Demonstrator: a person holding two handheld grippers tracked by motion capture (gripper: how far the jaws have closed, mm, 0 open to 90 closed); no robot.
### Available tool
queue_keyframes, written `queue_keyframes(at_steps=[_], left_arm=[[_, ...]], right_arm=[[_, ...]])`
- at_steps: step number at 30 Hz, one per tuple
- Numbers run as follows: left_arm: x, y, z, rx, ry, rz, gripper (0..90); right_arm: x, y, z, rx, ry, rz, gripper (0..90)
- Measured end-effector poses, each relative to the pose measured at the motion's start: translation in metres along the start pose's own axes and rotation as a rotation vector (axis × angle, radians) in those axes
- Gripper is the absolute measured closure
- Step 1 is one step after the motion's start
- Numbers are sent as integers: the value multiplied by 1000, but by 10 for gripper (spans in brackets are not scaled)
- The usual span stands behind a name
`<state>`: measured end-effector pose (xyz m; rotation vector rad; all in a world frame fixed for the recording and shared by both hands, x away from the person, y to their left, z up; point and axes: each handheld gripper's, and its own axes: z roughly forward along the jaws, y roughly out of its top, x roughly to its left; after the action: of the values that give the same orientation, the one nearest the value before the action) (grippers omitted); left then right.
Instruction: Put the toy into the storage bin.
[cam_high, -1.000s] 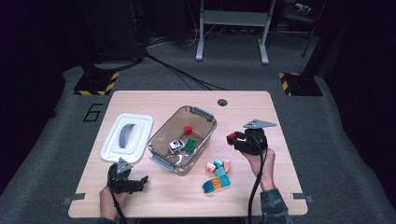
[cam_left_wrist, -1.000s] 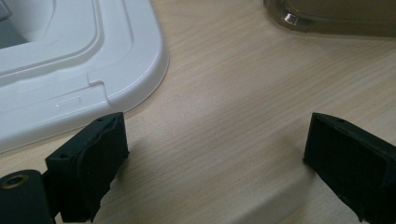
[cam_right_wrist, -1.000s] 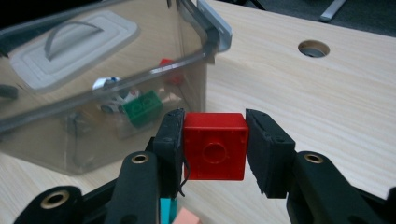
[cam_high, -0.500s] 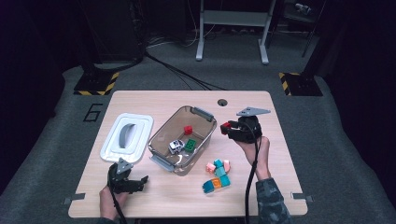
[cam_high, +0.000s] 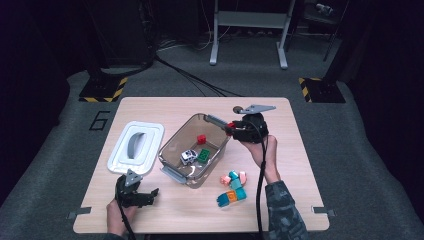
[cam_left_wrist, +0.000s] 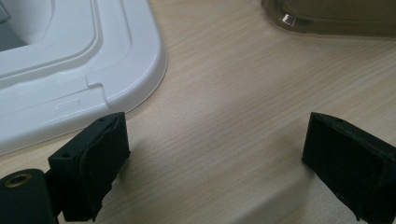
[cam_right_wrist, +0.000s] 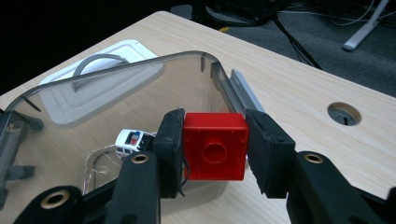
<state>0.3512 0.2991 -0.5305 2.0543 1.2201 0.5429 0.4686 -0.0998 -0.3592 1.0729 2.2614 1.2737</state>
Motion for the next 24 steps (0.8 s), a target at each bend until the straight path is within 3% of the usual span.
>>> queue_keyframes(at_steps=[12,24], left_arm=[[0,0,0,-1,-1,0,70],[0,0,0,-1,-3,0,71]], right_arm=[[10,0,49,115,38,-40,589],[8,-8,50,141,23,-32,559]])
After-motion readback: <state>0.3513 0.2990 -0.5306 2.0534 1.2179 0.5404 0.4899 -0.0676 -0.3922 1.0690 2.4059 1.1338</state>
